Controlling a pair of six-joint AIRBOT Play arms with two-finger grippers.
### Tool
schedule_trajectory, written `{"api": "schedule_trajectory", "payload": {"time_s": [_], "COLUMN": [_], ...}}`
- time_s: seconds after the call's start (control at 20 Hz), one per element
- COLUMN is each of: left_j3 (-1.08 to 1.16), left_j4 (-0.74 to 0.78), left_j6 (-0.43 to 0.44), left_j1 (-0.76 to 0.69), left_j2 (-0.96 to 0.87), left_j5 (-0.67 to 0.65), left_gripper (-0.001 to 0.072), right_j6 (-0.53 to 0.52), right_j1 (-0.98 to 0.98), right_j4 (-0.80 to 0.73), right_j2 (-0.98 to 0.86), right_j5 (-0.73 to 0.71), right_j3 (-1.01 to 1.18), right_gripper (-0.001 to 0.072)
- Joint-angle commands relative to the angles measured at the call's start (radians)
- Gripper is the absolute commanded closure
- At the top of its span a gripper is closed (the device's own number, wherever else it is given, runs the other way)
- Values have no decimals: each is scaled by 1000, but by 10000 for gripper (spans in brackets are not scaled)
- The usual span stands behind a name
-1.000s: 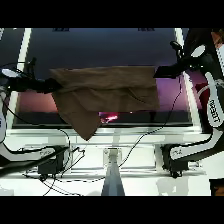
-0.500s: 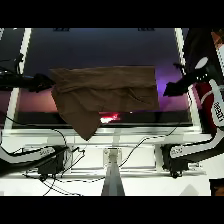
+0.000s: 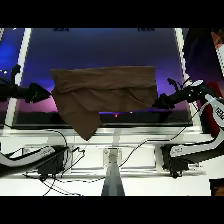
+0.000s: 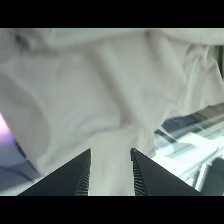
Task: Fold the clothes and pants, and hang the long-sleeved shirts on hangers.
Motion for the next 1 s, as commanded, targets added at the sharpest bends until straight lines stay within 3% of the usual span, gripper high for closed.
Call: {"api": "schedule_trajectory", "payload": {"time_s": [0.0, 0.05, 0.25, 0.3, 0.35, 0.4, 0.65, 0.85, 0.9, 0.95], "left_j3": [-160, -208, -396, -431, -469, -499, -527, -528, -531, -535], "left_j4": [2, 4, 4, 3, 8, 17, 143, 154, 145, 121], "left_j6": [28, 29, 57, 58, 60, 82, 98, 80, 80, 80], "left_j1": [71, 87, 90, 76, 55, 31, -79, -108, -134, -169], "left_j2": [84, 115, 193, 193, 193, 193, 193, 192, 192, 191], "left_j5": [17, 47, 115, 116, 116, 117, 183, 192, 221, 253], "left_gripper": [431, 431, 417, 346, 174, 69, 59, 63, 75, 151], "right_j6": [-43, -50, -64, -64, -64, -64, -63, -63, -63, -63], "right_j1": [-2, -2, -2, -2, -2, -2, -2, -2, -2, -2], "right_j4": [31, 31, 34, 33, 33, 33, 34, 33, 33, 33], "right_j2": [-1, 0, 18, 24, 29, 32, 32, 32, 32, 32], "right_j5": [-37, -38, -52, -55, -55, -55, -49, -54, -56, -57], "right_j3": [-21, -21, -21, -21, -21, -21, -21, -21, -21, -21], "right_gripper": [574, 677, 698, 698, 698, 698, 699, 698, 698, 698]}}
